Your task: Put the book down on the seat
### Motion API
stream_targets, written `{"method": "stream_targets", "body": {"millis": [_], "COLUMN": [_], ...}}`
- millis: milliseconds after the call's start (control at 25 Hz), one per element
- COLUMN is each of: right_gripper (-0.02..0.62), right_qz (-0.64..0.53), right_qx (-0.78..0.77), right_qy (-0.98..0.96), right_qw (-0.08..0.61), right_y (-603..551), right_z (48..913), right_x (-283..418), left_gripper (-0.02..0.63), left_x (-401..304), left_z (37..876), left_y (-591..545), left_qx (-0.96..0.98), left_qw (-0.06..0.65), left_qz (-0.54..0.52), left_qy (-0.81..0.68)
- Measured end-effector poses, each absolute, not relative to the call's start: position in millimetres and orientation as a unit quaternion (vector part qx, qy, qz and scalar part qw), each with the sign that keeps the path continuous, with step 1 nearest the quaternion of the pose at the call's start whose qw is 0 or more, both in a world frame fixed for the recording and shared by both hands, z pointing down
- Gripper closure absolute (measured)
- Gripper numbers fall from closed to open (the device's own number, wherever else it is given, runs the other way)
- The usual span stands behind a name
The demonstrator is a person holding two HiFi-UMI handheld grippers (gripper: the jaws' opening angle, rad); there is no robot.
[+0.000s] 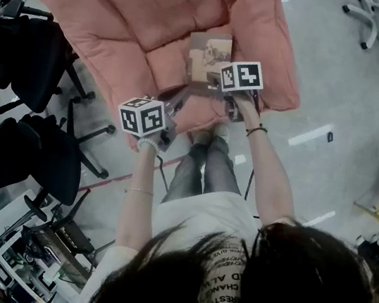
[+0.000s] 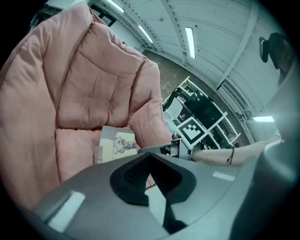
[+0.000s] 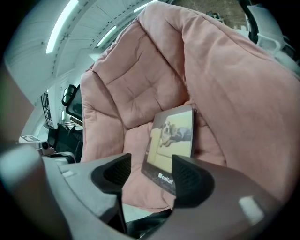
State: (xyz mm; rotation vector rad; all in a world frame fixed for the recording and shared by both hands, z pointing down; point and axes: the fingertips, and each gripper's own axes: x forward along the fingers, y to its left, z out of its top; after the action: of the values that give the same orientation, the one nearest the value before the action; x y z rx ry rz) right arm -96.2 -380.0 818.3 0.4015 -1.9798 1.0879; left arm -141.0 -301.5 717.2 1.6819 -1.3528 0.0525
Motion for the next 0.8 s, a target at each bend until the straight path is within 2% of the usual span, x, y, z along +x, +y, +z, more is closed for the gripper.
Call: {"method": "stream_targets", "body": {"millis": [200,360,640,800], "right_gripper": [0.351,0.388,0.406,0.457], "right_qz": [0.448,0.422,0.419,0.393], "right_qx": [0.148,0.16,0.162,0.154], "right_qy": [-0.809,-0.831,-0.853,-0.876], "right_qw": [0.351,0.326,0.265,0.231], "right_y": [-370,-366,-347,-337], "right_z": [769,727,657,618], "right_x": [-96,-88,-79,-76], "left_gripper": [0.609,0.609,0.609,0.609], "left_x": [-135,-126,-109,-102], "left_z": [689,657,613,588], "left_y": [-296,-292,-273,-265], "left_qx": [0.689,0.694,0.704,0.72], "left_qw": [0.461,0.451,0.437,0.415], "left_qz": [0.008,-0.01,-0.009,-0.001], "left_qy": [-0.558,-0.561,-0.56,-0.556]}}
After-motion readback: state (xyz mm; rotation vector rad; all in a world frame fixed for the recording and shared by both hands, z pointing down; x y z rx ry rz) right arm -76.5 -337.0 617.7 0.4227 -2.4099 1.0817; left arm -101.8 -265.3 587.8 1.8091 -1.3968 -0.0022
